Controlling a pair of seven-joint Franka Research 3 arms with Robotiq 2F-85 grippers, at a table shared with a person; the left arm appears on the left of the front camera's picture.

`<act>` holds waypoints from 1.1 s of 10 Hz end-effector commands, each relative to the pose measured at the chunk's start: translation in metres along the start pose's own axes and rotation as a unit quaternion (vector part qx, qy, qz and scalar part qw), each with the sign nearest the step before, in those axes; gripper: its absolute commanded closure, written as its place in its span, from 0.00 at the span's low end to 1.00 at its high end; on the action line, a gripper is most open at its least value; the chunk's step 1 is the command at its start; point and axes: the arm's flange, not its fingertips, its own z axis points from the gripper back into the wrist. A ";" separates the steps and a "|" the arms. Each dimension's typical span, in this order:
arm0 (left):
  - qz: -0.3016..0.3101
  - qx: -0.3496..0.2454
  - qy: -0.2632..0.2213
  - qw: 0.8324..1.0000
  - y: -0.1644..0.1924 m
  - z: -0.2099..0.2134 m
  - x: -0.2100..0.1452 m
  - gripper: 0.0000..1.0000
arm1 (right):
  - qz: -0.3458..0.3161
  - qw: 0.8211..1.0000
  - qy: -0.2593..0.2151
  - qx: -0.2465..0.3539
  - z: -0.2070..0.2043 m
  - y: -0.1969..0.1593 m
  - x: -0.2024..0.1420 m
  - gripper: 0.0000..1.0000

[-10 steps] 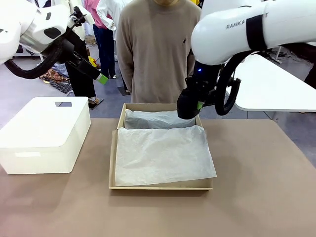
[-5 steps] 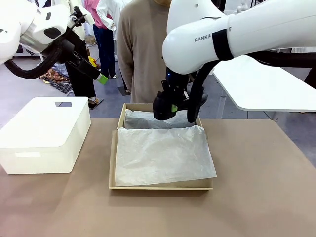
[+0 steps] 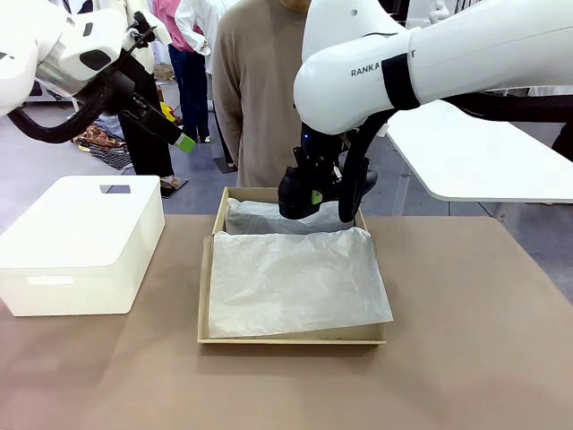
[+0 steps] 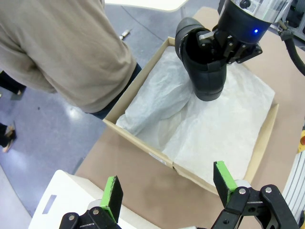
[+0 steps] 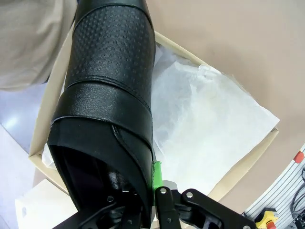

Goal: Pack the shoes into the box.
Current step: Place the other shoe of the Shoes into the Shoes Box.

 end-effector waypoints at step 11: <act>-0.004 -0.008 -0.008 1.000 0.002 0.000 -0.002 0.00 | -0.191 0.980 -0.047 0.011 0.001 0.030 -0.070 1.00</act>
